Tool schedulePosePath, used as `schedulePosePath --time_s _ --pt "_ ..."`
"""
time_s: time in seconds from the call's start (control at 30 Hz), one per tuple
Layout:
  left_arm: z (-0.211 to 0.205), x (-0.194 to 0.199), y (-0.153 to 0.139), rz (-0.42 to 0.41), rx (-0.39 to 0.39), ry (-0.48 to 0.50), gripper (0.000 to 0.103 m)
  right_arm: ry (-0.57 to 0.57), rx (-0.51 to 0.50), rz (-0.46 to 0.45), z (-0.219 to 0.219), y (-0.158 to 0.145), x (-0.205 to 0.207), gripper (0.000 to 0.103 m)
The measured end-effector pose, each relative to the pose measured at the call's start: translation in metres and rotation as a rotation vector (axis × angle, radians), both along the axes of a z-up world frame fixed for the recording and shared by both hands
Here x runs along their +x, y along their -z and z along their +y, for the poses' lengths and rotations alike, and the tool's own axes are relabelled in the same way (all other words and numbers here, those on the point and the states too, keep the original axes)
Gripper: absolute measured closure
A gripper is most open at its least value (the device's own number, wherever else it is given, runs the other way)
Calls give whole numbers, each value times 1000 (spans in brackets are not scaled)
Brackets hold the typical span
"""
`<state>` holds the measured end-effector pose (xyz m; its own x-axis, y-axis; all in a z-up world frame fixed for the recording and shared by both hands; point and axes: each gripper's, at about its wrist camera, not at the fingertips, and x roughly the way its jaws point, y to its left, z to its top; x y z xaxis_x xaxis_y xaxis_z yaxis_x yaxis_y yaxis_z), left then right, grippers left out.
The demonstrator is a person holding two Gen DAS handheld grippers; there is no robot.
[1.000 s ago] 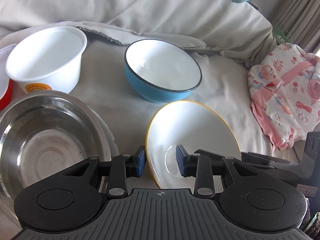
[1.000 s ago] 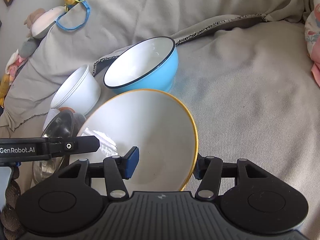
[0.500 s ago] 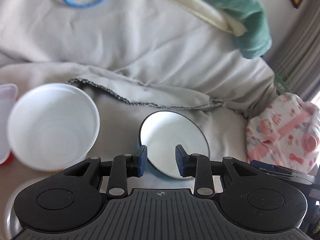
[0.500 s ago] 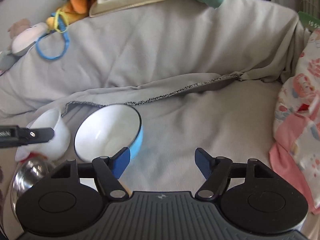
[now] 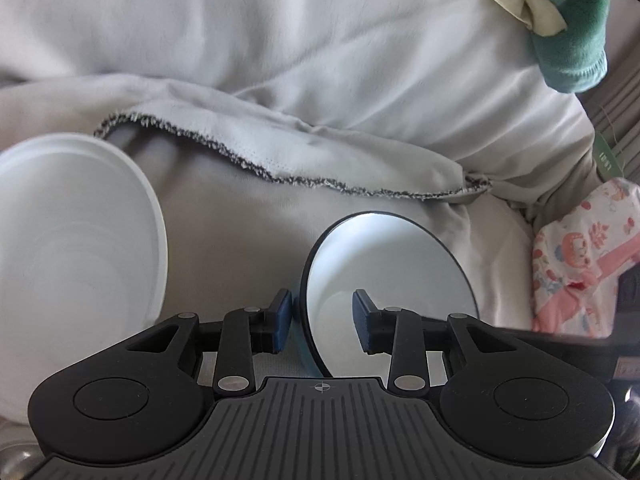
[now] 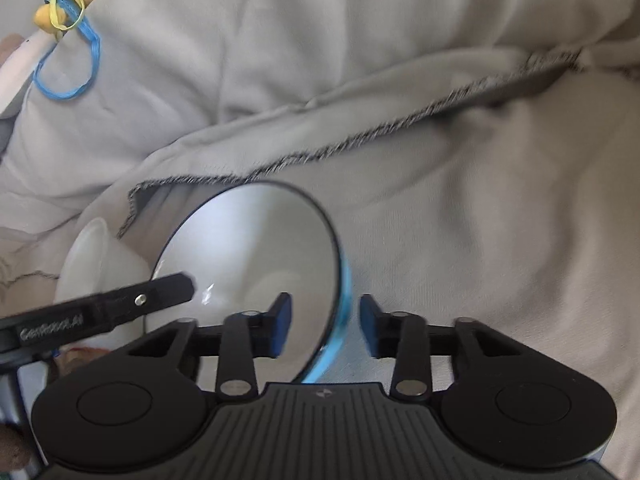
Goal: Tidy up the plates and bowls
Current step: 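Grasp the blue enamel bowl rim with the right gripper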
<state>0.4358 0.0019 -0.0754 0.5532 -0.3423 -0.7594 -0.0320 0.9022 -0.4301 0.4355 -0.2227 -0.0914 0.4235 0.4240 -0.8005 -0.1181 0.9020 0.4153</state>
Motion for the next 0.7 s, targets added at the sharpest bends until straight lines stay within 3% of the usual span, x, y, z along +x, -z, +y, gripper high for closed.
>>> schedulePosePath --time_s 0.17,0.3,0.5,0.6,0.7 --pt "-4 -7 -2 37 -33 63 64 -23 -19 -68 -9 -15 -18 70" --pt "-9 17 24 78 -56 55 65 6 40 -16 -16 1 -4 70" --pt "-17 34 40 128 -62 62 65 11 25 39 -1 24 11 69" --pt "-17 31 27 147 -57 34 65 20 28 10 1 8 9 68" --pt "-16 15 -11 71 -74 63 65 25 23 -75 -5 -28 -3 68"
